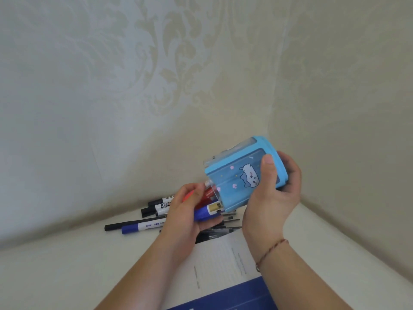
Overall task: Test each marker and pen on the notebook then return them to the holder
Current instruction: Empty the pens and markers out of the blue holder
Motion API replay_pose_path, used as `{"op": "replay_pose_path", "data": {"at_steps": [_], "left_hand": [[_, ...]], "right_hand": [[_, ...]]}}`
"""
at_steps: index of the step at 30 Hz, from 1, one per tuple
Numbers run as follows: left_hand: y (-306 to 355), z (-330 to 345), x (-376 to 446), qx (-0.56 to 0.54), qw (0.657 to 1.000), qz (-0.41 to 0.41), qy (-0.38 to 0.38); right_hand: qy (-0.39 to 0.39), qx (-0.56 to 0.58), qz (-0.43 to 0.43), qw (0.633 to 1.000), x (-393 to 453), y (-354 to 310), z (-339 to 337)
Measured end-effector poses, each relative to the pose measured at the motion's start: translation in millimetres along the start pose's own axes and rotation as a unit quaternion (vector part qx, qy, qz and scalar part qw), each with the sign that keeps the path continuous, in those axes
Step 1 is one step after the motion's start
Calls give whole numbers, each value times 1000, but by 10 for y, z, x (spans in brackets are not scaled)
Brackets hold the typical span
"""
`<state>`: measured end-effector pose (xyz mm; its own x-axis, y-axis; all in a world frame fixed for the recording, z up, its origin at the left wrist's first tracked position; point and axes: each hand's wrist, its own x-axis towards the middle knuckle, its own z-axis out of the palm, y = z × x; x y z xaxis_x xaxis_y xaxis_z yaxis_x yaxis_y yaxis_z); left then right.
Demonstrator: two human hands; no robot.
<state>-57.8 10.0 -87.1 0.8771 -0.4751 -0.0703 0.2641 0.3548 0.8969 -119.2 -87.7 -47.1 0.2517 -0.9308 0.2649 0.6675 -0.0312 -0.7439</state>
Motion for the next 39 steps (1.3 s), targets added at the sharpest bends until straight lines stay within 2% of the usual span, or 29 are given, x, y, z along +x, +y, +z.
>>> {"op": "replay_pose_path", "data": {"at_steps": [3, 6, 8, 9, 11, 15, 17, 21, 23, 24, 27, 29, 31, 33, 36, 37, 39], "left_hand": [[15, -25, -18, -21, 1000, 6, -14], [-5, -36, 31, -9, 998, 45, 39], [-42, -41, 59, 75, 989, 87, 91], [-62, -54, 62, 163, 971, 126, 119], [-86, -100, 56, 341, 905, 210, 142], [-109, -79, -31, 562, 763, 296, 124], [-123, -57, -74, 624, 713, 293, 128], [-193, -116, -48, 697, 660, 224, 171], [-187, -131, -36, 691, 663, 231, 172], [-180, -120, -41, 684, 666, 260, 149], [-202, -56, -92, 630, 692, 352, -9], [-217, -34, -109, 601, 714, 353, -70], [-238, -52, -89, 561, 752, 341, -66], [-219, -49, -92, 547, 756, 356, -46], [-181, -20, -134, 532, 782, 321, -53], [-187, -16, -137, 534, 785, 309, -60], [-191, -15, -127, 563, 758, 322, -61]], "right_hand": [[3, 2, 3, 1000, 27, -24, 11], [16, 23, 25, 999, 67, -24, 4], [15, 19, 29, 999, 85, -6, -15], [11, 10, 22, 1000, 106, 12, -35], [-3, -23, -5, 1000, 154, 32, -70], [-49, -119, -128, 983, 198, -19, -109], [-88, -142, -190, 968, 217, -62, -113], [-140, -177, -223, 948, 221, -84, -95], [-131, -173, -231, 949, 223, -72, -81], [-133, -175, -231, 948, 227, -69, -77], [-152, -188, -210, 947, 226, -50, -76], [-152, -184, -204, 949, 195, -31, -66], [-152, -171, -195, 954, 141, -33, -35], [-149, -155, -183, 959, 98, -43, 4], [-138, -143, -172, 965, 73, -47, 36], [-133, -141, -168, 967, 65, -48, 39], [-125, -135, -164, 969, 54, -55, 44]]}}
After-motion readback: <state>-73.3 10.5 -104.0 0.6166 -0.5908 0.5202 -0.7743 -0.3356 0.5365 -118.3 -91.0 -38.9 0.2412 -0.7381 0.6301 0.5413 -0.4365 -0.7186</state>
